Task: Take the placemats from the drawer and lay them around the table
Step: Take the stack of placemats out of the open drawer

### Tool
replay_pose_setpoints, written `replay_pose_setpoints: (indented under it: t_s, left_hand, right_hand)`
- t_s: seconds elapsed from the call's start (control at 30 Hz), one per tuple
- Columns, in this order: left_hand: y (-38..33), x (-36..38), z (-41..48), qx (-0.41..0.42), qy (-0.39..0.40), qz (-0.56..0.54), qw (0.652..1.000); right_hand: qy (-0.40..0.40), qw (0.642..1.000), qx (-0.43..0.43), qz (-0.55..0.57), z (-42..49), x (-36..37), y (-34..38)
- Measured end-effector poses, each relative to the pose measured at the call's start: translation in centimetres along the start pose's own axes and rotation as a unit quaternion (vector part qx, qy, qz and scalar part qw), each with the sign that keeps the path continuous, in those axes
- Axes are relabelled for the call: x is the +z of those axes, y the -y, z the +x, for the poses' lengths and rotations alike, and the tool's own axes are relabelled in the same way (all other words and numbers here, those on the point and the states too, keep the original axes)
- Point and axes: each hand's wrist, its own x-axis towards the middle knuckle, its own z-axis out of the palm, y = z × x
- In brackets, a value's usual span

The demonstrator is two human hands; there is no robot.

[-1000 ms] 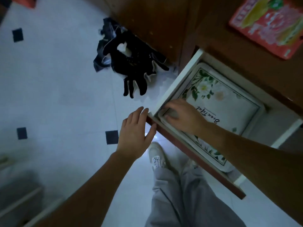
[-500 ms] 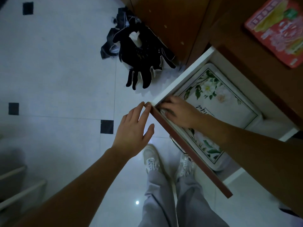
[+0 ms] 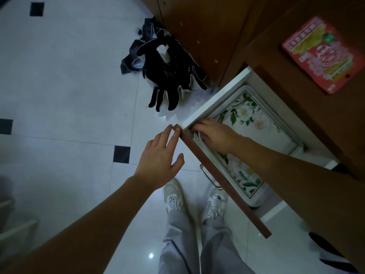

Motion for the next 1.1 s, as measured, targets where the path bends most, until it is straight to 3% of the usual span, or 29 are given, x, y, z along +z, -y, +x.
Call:
replay_pose_setpoints:
  t_s: [0.43, 0.83, 0.97, 1.1]
  left_hand:
    - [-0.1, 0.3, 0.2, -0.010, -0.006, -0.034, 0.999]
    - [-0.3, -0.3, 0.1, -0.019, 0.021, -0.036, 0.999]
    - [-0.6, -0.9, 0.3, -0.031, 0.028, -0.039, 0.998]
    - [-1.6, -2.5, 0.1, -0.047, 0.017, -0.077, 0.996]
  right_hand:
    - [-0.053, 0.998, -0.004, -0.012, -0.3, -0.9, -1.3]
    - [0.028, 0.999, 0.006, -0.036, 0.0, -3.9, -0.1]
    - [0.005, 0.999, 0.030, -0.010, -1.7, -5.5, 0.9]
    - [-0.035, 0.997, -0.027, -0.061, -3.7, -8.3, 2.6]
